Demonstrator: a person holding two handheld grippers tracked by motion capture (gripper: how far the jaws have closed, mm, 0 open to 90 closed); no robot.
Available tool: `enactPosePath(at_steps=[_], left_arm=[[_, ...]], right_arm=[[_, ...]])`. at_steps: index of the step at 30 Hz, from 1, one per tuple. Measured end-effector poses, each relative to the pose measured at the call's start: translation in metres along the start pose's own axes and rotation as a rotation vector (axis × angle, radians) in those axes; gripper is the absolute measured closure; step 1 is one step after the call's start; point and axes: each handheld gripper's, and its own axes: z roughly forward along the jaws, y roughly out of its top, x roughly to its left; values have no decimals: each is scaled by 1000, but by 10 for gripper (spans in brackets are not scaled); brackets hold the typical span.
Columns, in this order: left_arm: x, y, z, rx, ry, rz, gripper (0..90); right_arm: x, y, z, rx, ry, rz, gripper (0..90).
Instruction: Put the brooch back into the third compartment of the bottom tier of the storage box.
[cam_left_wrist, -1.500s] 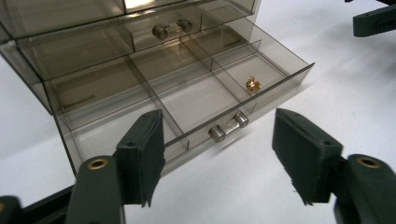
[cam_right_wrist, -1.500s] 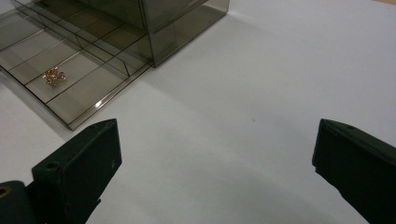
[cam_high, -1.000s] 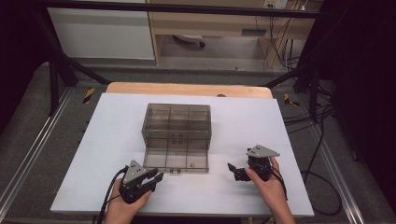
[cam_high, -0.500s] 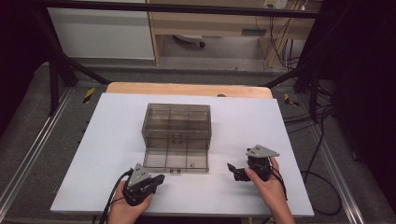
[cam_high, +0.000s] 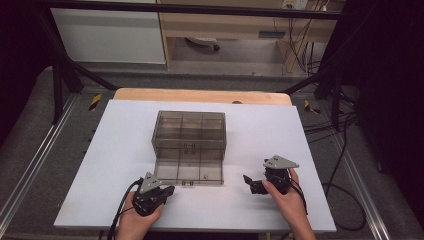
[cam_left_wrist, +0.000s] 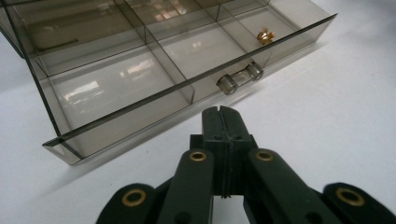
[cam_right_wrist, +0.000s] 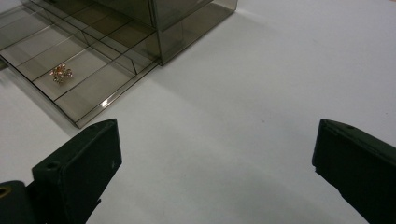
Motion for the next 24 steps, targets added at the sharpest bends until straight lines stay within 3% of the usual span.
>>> enactPosePath(at_steps=[10,24], left_arm=[[3,12,7,26,13,9,900],[0,13,18,44,11,9,900]], right_arm=[[0,-1,-1,0,-1,3,19],[-1,0,-1,3,1,1,19]])
